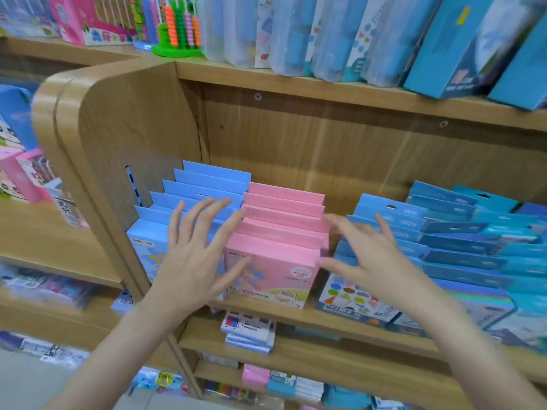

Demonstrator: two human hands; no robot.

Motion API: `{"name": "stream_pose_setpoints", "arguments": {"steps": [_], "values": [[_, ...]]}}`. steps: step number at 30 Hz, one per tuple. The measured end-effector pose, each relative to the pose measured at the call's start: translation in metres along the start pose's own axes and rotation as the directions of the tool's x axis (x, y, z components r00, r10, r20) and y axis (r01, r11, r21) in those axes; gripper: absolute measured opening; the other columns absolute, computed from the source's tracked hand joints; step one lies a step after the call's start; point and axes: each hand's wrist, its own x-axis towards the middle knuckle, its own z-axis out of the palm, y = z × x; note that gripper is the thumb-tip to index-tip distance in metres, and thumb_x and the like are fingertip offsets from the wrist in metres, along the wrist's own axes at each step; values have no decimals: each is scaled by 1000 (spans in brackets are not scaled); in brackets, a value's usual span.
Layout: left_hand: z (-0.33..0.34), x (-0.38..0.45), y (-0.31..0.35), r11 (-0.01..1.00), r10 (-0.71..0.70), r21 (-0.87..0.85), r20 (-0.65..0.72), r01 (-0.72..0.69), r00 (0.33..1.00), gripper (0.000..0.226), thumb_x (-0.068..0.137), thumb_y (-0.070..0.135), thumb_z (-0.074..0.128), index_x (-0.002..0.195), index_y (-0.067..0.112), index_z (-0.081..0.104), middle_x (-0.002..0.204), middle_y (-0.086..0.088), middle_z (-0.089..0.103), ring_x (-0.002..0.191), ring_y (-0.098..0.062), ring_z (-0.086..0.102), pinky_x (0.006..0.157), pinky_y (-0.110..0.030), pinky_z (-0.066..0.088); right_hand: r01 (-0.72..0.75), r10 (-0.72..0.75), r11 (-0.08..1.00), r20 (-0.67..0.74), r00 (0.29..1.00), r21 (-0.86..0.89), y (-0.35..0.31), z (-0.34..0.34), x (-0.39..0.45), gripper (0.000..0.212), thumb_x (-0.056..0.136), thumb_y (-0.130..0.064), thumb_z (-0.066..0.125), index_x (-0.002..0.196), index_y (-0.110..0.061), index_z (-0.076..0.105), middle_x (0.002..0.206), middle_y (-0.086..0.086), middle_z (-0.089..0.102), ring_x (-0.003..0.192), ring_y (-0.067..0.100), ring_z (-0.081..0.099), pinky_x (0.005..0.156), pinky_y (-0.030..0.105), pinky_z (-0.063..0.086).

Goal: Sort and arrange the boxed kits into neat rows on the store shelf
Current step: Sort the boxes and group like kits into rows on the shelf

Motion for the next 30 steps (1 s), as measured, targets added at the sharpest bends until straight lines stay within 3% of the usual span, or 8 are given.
{"name": "stream_pose_setpoints", "arguments": {"steps": [2, 5, 8, 11, 17, 23, 27, 30], "values": [[-1, -3, -12, 1000, -5, -12, 77, 6, 997, 65, 87, 63, 34, 136, 22, 37, 141, -14, 37, 131, -34, 30, 109, -57, 13, -21, 26, 989, 32, 999, -149, -6, 11, 0, 95, 63, -80, 29, 144, -35, 10, 140, -3, 45, 141, 17, 17, 113, 49, -15], [0, -10, -29, 999, 37, 11, 143, -39, 989, 69, 82, 72, 32, 135, 28, 37, 145, -14, 29, 135, -36, 23, 109, -56, 7, -41, 31, 965, -44, 999, -257, -12, 22, 9, 86, 69, -74, 46, 142, -37, 19, 133, -1, 49, 141, 21, 14, 108, 56, -18], [4, -15, -46, 990, 103, 81, 177, -119, 979, 65, 77, 67, 50, 130, 30, 41, 144, -14, 27, 132, -37, 24, 109, -53, 4, -38, 27, 990, -82, 996, -135, -17, 28, 15, 76, 70, -65, 59, 136, -38, 33, 125, 0, 49, 132, 17, 26, 110, 55, -17], [7, -16, -49, 982, 124, 116, 176, -146, 977, 66, 73, 65, 53, 128, 30, 42, 141, -12, 30, 128, -36, 30, 108, -56, 8, -39, 35, 998, -81, 996, -40, -15, 24, 19, 73, 70, -59, 64, 134, -37, 38, 128, 0, 49, 132, 14, 26, 111, 50, -16], [10, -17, -49, 982, 143, 113, 103, -154, 984, 72, 64, 48, 74, 126, 29, 44, 139, -11, 32, 127, -35, 31, 107, -58, 12, 30, -31, 999, -53, 998, -14, -6, 16, 18, 72, 67, -57, 69, 130, -32, 46, 121, -2, 56, 132, 9, 27, 112, 49, -14], [10, -19, -48, 984, 132, 111, 83, -140, 988, 77, 60, 45, 80, 127, 28, 44, 139, -11, 31, 128, -35, 29, 109, -55, 7, 71, -73, 995, -22, 997, -69, -12, 13, 16, 75, 69, -61, 63, 135, -36, 38, 132, -4, 49, 135, 6, 23, 112, 49, -18], [10, -21, -43, 992, 80, 91, 84, -87, 993, 81, 59, 41, 82, 129, 28, 43, 139, -13, 31, 129, -37, 28, 110, -54, 5, 101, -101, 974, 12, 995, -204, -10, 18, 14, 75, 77, -64, 48, 141, -32, 24, 141, -6, 44, 141, 10, 14, 109, 53, -21], [10, -22, -42, 993, 70, 84, 95, -78, 993, 81, 59, 40, 82, 129, 27, 43, 141, -13, 30, 131, -37, 26, 110, -54, 4, 109, -126, 933, -30, 992, -342, -13, 30, 11, 76, 77, -64, 36, 138, -20, 26, 128, 5, 57, 139, 23, 27, 108, 59, -13]]}}
